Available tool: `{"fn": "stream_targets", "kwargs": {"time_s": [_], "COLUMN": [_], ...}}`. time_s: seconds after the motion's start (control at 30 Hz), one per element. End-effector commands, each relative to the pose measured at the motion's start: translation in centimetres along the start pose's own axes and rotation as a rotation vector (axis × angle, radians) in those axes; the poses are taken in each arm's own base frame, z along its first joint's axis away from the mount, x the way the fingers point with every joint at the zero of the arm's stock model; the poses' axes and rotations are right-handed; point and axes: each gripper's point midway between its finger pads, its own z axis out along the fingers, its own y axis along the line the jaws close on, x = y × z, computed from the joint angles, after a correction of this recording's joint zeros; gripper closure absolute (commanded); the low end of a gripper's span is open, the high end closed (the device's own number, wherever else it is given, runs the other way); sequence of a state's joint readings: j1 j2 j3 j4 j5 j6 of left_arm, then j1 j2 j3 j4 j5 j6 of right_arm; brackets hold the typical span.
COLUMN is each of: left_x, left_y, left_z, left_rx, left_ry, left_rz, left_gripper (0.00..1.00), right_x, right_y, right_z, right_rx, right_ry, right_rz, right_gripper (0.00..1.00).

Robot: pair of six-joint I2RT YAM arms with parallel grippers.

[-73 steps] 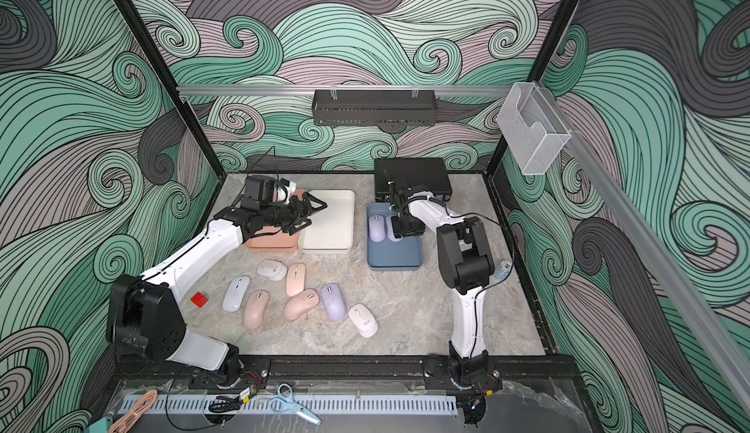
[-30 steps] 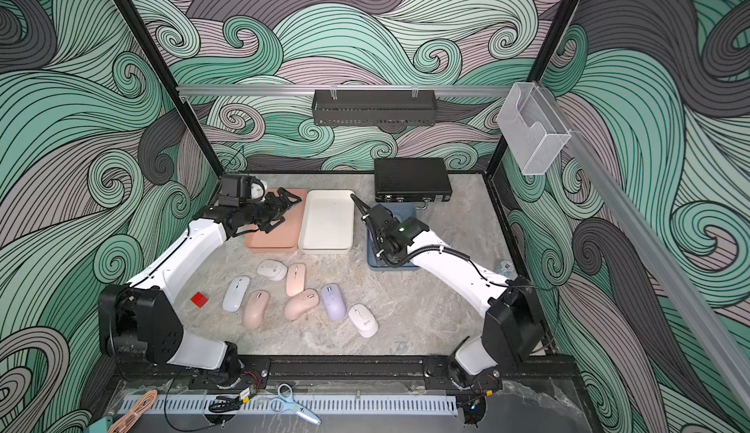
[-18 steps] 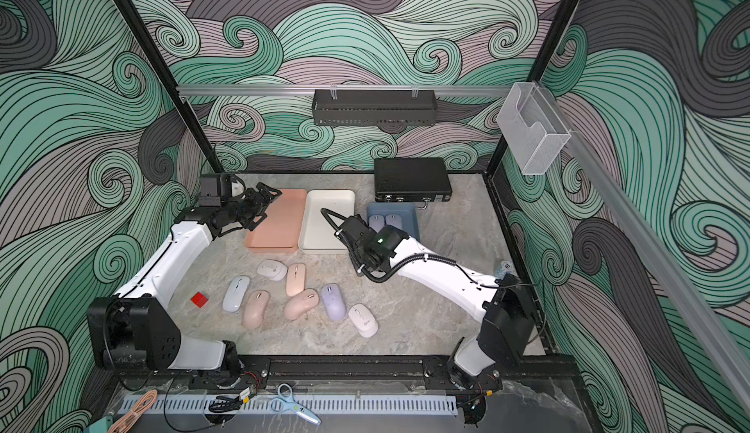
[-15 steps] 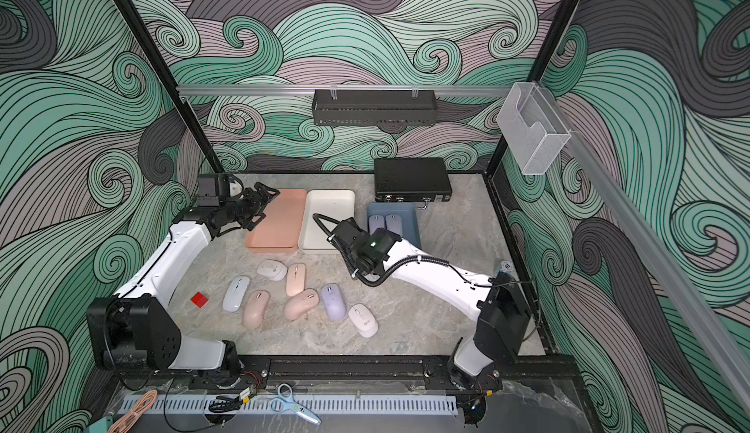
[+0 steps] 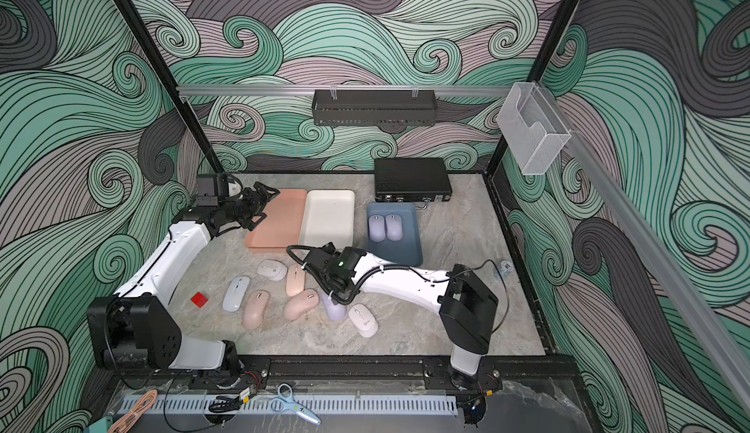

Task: Place the mice by color into the storage box
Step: Pick up the mouse from the center of the board.

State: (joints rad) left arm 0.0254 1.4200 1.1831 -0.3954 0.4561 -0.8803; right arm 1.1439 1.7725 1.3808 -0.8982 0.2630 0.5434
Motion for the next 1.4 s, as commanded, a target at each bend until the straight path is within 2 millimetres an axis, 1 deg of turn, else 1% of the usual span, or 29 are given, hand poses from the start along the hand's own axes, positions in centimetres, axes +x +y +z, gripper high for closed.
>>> {"fn": "stream_targets", "kwargs": {"time_s": [0.0, 0.07, 0.13, 0.2, 0.33, 0.57, 0.63, 0.7, 0.83, 0.93, 1.13, 1.37], "left_x": [-0.1, -0.2, -0.3, -0.5, -0.6, -0.3, -0.2, -0.3, -0.2, -0.1, -0.1, 0.0], "left_y": [0.3, 0.6, 0.6, 0.6, 0.8, 0.8, 0.6, 0.5, 0.5, 0.3, 0.0, 0.0], "left_z": [0.7, 0.9, 0.7, 0.4, 0.3, 0.8, 0.6, 0.5, 0.7, 0.6, 0.3, 0.5], "left_rx": [0.01, -0.001, -0.011, -0.016, -0.033, -0.025, -0.019, -0.019, -0.016, -0.008, 0.001, 0.002], "left_ry": [0.022, 0.019, 0.011, -0.005, -0.021, 0.0, 0.0, -0.005, 0.004, 0.007, -0.002, 0.004], "left_rz": [-0.019, -0.018, -0.007, 0.008, 0.019, 0.014, 0.017, 0.021, 0.017, 0.015, 0.019, 0.026], "left_gripper": [0.06, 0.06, 0.06, 0.07, 0.07, 0.07, 0.07, 0.07, 0.07, 0.07, 0.07, 0.07], "right_x": [0.4, 0.8, 1.1, 1.2, 1.4, 1.3, 1.2, 1.1, 0.9, 0.8, -0.2, -1.7], "right_y": [2.9, 4.4, 5.4, 5.5, 6.3, 6.1, 5.8, 5.4, 5.2, 5.1, 4.2, 3.0], "right_z": [0.7, 1.4, 2.0, 2.9, 4.6, 6.8, 7.3, 7.7, 7.5, 6.6, 4.1, 2.0], "right_rx": [-0.059, -0.083, -0.074, -0.039, -0.048, -0.023, -0.017, -0.009, -0.02, -0.024, -0.015, -0.013], "right_ry": [0.02, 0.028, 0.02, 0.019, 0.037, 0.055, 0.06, 0.061, 0.046, 0.038, -0.021, -0.067], "right_rz": [0.01, -0.001, -0.024, -0.034, -0.028, -0.012, 0.003, 0.033, 0.051, 0.045, 0.048, 0.05], "right_gripper": [0.28, 0.28, 0.26, 0.24, 0.22, 0.23, 0.25, 0.3, 0.38, 0.42, 0.43, 0.43]}}
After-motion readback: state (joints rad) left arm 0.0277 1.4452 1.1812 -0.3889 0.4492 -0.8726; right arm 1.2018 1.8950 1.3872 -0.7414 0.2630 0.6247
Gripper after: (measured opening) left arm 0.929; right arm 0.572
